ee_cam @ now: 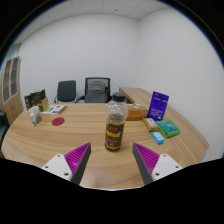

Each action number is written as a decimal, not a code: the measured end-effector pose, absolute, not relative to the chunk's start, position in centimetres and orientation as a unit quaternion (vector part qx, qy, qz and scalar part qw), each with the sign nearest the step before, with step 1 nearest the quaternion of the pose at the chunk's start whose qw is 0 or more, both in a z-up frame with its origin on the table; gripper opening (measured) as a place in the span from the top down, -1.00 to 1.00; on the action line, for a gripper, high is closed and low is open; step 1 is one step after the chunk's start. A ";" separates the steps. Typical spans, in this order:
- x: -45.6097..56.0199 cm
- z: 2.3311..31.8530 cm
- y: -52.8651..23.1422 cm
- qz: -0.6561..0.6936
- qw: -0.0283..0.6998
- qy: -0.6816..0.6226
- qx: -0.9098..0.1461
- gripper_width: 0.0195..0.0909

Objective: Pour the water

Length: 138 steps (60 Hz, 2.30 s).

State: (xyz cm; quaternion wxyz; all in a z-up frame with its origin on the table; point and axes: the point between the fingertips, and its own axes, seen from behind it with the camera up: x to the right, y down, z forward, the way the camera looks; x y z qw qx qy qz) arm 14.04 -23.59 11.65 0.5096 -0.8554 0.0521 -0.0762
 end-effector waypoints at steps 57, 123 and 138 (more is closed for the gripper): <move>18.0 10.0 -8.3 -0.091 0.571 0.024 -0.816 0.41; -21.0 19.4 12.0 -0.649 0.278 -0.580 -0.406 0.42; -20.9 18.6 12.0 -0.608 0.316 -0.568 -0.456 0.41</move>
